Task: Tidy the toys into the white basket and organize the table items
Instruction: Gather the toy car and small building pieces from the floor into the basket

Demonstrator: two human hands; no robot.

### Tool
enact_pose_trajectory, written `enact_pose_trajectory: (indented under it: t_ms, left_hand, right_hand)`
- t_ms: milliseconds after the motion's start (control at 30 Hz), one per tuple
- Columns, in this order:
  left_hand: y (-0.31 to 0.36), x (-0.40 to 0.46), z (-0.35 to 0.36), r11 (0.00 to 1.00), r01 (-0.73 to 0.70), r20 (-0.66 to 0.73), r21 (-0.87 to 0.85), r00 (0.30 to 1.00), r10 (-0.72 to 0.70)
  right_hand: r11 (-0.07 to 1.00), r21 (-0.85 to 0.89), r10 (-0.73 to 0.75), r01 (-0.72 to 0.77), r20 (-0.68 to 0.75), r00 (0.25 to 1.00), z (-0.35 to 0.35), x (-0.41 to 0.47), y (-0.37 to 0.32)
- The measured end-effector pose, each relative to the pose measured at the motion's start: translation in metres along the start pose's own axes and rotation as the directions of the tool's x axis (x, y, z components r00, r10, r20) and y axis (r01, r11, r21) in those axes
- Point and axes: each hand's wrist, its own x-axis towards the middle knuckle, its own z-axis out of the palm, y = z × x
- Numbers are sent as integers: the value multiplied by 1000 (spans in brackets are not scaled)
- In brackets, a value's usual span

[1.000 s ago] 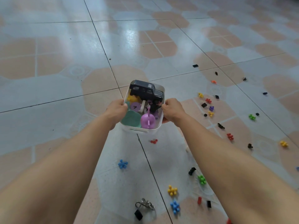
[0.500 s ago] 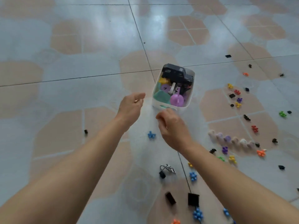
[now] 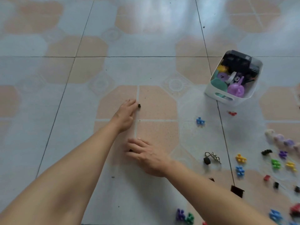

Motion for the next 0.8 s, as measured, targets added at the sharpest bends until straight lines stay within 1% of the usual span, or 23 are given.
enact_pose_trajectory:
  t_ms: [100,200,267,333,467,567,667,700,733,767,800]
  left_hand:
    - [12,-3,19,994,-109,25,15,994,109]
    - [36,-10,48,975,-212,121,62,972,203]
    - [59,-8,67,963,-243,164,115,961,223]
    - [92,-1,88,940,-304,216,152,939,269]
    - [160,8,126,870,-449,347,203,864,365]
    - [203,11,150,822,-558,433,115,773,464]
    - [219,5,155,735,-678,435,15,666,606]
    - [218,1,152,682,-731,430,-7,614,662]
    - [211,-11,149,614,-789,449,-10,545,708]
    - [202,-17,141,529,-849,448,11,477,756]
    - [188,-30,134,432,-901,473,33,395,788]
  right_hand:
    - [998,-48,-49,52,56,997,-1,-4,5]
    - [994,-98,-26,37,112,993,-16,-37,16]
    - [987,-157,37,-17,129,991,-30,-77,27]
    - [963,-240,158,-123,131,979,-45,-129,39]
    - [877,-328,414,-351,146,898,-66,-215,51]
    - [814,-331,530,-476,92,843,-74,-254,48]
    - [788,-353,531,-504,-22,847,-70,-273,26]
    - [798,-343,510,-496,-57,859,-66,-277,16]
    - [817,-306,485,-489,-94,870,-54,-281,-2]
    - [846,-278,440,-454,-115,890,-48,-282,-12]
    - [871,-262,398,-415,-120,910,-37,-285,-28]
